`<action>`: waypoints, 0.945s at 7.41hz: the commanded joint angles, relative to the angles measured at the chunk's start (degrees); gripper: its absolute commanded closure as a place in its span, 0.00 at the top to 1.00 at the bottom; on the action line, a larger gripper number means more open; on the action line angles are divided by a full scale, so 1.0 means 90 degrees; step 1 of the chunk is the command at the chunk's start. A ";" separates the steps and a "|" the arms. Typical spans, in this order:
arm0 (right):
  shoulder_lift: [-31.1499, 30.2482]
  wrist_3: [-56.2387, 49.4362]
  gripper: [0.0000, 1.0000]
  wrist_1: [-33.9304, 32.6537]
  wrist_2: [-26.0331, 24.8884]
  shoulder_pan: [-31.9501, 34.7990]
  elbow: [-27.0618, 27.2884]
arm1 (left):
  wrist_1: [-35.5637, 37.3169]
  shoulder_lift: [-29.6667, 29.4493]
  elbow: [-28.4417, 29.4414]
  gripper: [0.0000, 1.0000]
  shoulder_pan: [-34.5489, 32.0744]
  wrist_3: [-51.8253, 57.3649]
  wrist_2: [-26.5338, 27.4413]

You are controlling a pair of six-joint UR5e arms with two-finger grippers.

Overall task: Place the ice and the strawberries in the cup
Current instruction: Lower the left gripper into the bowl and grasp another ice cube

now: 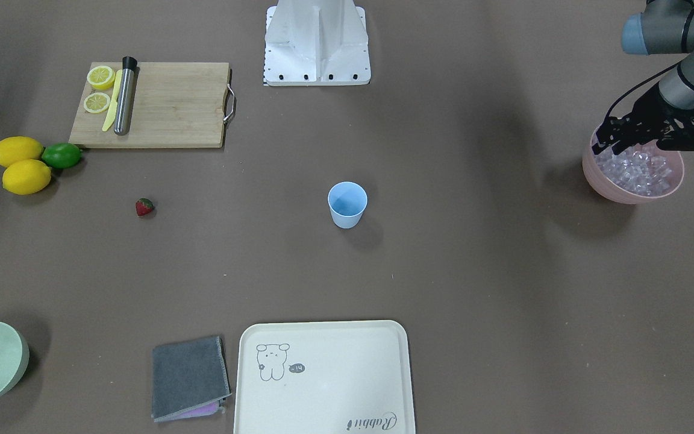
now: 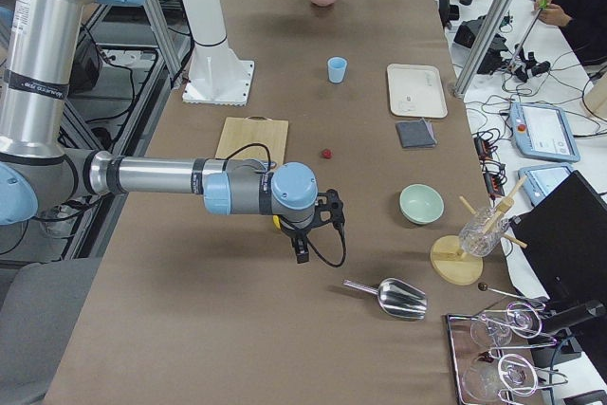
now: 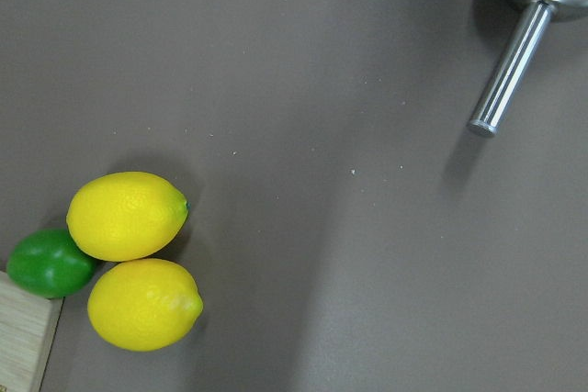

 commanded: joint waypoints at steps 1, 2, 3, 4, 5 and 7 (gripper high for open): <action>-0.0039 0.0009 1.00 -0.0004 0.0010 0.0000 0.0048 | 0.0000 0.0000 0.0039 0.51 0.0008 -0.0009 0.0001; -0.0117 0.0019 1.00 -0.0013 0.0058 0.0000 0.0126 | 0.0000 0.0010 0.0049 0.39 0.0008 -0.0009 0.0010; -0.0156 0.0028 1.00 -0.0004 0.0300 0.0019 0.0146 | 0.0010 0.0010 0.0049 0.23 0.0018 -0.0009 0.0010; -0.0185 0.0028 1.00 -0.0004 0.0312 0.0020 0.0185 | 0.0010 0.0019 0.0049 0.07 0.0009 -0.0009 0.0010; -0.0195 0.0028 1.00 -0.0013 0.0322 0.0020 0.0215 | 0.0010 0.0029 0.0020 0.00 0.0008 0.0001 0.0001; -0.0205 0.0038 1.00 -0.0053 0.0332 0.0029 0.0273 | 0.0068 0.0010 -0.0184 0.00 -0.0069 0.0011 -0.0270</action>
